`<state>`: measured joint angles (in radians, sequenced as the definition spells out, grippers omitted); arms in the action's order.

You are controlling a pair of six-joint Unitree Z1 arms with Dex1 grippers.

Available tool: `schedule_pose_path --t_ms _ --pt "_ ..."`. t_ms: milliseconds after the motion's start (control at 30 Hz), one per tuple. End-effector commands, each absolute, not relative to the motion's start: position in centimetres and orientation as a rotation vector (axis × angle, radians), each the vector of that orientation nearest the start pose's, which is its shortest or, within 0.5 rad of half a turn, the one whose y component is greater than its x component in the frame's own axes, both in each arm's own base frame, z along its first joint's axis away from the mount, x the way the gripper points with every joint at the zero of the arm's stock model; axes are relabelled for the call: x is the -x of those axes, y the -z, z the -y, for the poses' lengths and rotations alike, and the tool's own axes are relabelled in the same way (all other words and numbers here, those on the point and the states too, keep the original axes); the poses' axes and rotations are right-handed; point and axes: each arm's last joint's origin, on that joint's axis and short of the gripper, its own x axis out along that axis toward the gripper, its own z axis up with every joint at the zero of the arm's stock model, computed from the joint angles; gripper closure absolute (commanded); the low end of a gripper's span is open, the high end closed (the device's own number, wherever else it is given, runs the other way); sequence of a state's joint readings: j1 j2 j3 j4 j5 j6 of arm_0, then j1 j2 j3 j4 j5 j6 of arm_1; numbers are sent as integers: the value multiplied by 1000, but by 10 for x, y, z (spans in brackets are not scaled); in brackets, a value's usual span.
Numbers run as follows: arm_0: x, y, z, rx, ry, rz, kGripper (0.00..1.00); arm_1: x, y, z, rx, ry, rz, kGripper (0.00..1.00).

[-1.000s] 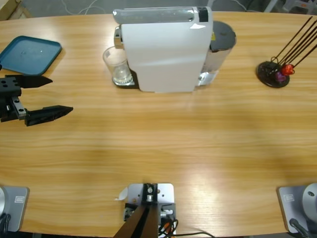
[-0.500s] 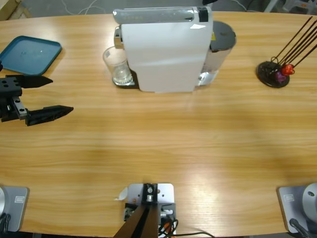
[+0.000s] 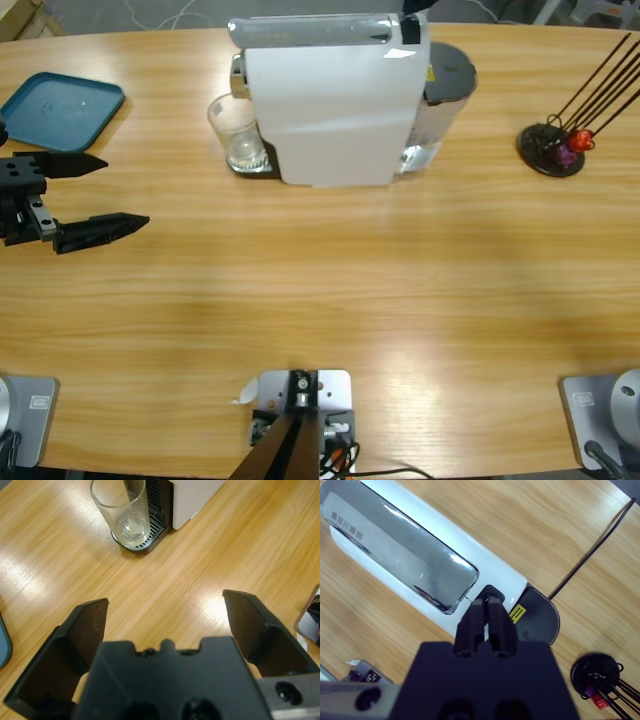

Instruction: Pour coffee

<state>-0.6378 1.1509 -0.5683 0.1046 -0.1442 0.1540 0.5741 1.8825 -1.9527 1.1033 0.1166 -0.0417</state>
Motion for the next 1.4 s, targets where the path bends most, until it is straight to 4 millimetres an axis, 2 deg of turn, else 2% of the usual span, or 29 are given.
schedule_pose_path --t_ms 33,333,867,933,1000,1033,1067,1100,1133,1167,1233,1400 --pt "-125 -262 102 -315 791 -676 4 -328 -383 -219 303 -643 -1072 1000" --pt "-125 -262 102 -317 789 -678 4 -326 -362 -220 319 -641 -1122 1000" --pt "-122 -264 100 -313 788 -660 4 -318 -359 -213 346 -605 -1148 1000" --pt "-121 -264 99 -311 788 -655 4 -314 -373 -209 339 -605 -1101 1000" --pt "-120 -265 98 -310 788 -650 4 -301 -418 -201 319 -621 -976 1000" --pt "-120 -266 98 -309 788 -646 4 -288 -451 -193 305 -632 -881 926" --pt "-119 -266 98 -308 788 -643 4 -277 -472 -187 296 -633 -823 549" --pt "-119 -267 97 -307 789 -638 4 -265 -486 -183 292 -636 -786 279" --pt "-118 -268 97 -306 789 -633 4 -254 -492 -180 292 -651 -766 71" --pt "-118 -269 96 -305 789 -628 4 -245 -492 -180 297 -670 -766 3" --pt "-117 -270 96 -302 789 -621 4 -236 -479 -182 313 -691 -808 0" --pt "-114 -273 94 -292 789 -605 4 -237 -466 -185 295 -688 -859 0"
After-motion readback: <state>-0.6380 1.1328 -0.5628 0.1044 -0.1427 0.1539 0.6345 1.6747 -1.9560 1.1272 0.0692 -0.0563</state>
